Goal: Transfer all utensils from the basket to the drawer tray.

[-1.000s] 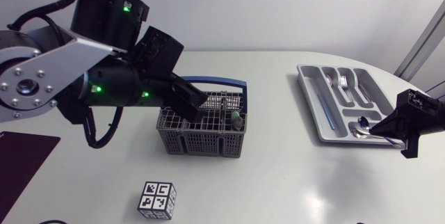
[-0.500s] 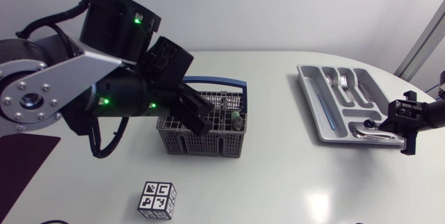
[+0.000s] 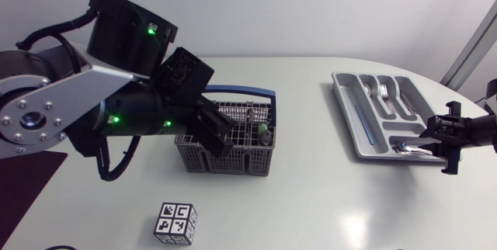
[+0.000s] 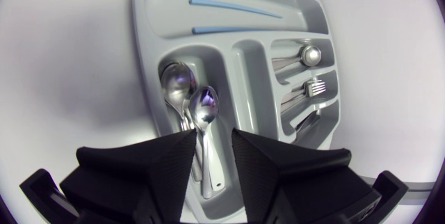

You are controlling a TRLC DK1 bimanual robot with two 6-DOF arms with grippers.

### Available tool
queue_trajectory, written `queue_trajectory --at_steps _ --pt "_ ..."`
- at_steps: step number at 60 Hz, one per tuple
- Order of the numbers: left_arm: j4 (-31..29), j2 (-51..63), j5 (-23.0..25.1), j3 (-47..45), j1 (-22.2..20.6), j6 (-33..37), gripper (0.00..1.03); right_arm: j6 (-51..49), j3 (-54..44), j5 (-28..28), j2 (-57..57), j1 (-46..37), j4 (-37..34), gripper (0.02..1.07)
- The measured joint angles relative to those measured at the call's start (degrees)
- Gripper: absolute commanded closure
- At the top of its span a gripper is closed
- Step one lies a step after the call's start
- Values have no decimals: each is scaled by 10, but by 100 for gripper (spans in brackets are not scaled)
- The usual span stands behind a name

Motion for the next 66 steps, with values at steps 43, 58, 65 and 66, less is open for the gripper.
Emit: queue_trajectory --at_steps 43,58,65,66 --pt "44 -13 0 -75 -24 42 43 497 71 -65 -165 366 -327 56" --pt "84 -13 0 -109 -26 54 43 684 116 -110 -132 489 -337 56" --pt "100 -13 2 -125 -26 58 43 769 143 -136 -105 514 -321 56" --pt "102 -13 3 -127 -26 58 43 777 145 -137 -102 516 -317 56"
